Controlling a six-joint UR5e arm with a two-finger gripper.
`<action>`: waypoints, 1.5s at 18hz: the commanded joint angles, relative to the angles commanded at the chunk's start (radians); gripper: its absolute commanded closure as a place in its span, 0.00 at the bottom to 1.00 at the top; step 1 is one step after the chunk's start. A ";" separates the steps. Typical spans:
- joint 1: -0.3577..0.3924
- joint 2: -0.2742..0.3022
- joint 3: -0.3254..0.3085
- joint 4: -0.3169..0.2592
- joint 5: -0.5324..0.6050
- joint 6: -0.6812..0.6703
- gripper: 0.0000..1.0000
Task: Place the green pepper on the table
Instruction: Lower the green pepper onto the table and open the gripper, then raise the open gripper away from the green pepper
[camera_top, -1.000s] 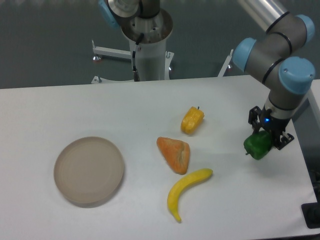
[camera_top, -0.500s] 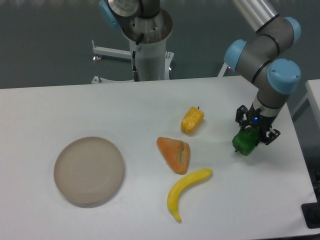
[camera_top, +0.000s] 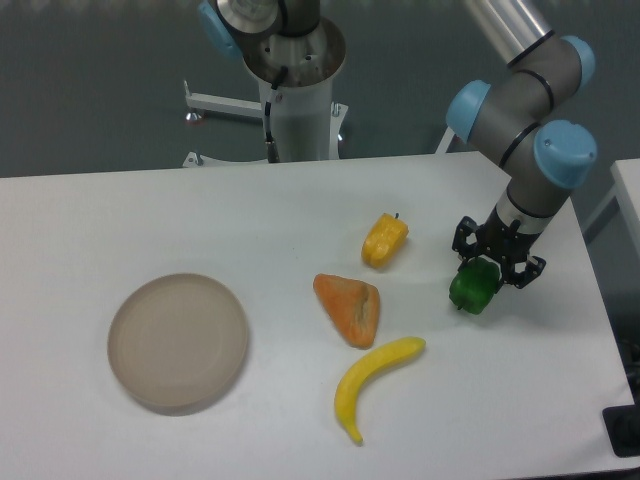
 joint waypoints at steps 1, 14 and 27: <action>0.000 0.002 0.000 0.000 0.002 -0.002 0.57; -0.002 0.000 -0.014 0.000 0.002 0.000 0.52; 0.024 0.018 0.047 0.002 -0.002 0.011 0.00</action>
